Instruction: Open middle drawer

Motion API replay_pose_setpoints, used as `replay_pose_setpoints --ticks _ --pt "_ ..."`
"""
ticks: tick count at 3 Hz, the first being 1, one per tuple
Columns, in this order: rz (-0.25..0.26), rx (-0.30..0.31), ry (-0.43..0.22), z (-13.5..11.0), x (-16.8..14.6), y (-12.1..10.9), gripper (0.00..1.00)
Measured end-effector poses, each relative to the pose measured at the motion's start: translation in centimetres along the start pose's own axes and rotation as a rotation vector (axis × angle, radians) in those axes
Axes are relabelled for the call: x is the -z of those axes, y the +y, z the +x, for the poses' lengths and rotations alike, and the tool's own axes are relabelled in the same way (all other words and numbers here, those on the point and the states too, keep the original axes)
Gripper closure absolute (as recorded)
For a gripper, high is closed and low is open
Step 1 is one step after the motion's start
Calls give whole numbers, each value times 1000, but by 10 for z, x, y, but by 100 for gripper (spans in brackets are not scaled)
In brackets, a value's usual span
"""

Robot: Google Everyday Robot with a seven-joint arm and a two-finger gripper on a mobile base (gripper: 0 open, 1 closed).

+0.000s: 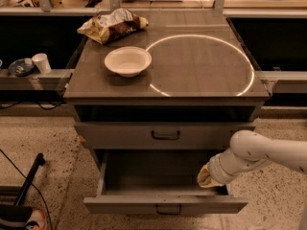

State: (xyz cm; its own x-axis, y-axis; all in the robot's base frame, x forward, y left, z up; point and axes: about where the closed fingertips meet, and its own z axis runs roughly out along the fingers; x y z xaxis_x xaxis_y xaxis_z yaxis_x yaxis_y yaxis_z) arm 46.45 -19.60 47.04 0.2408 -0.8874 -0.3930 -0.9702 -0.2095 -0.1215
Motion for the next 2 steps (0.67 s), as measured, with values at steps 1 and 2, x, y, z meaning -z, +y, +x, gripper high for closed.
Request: replay_pose_setpoints --ticks 1,2 --pt "0 0 0 0 0 0 100" --pt "-20 1 -50 4 -10 -2 100"
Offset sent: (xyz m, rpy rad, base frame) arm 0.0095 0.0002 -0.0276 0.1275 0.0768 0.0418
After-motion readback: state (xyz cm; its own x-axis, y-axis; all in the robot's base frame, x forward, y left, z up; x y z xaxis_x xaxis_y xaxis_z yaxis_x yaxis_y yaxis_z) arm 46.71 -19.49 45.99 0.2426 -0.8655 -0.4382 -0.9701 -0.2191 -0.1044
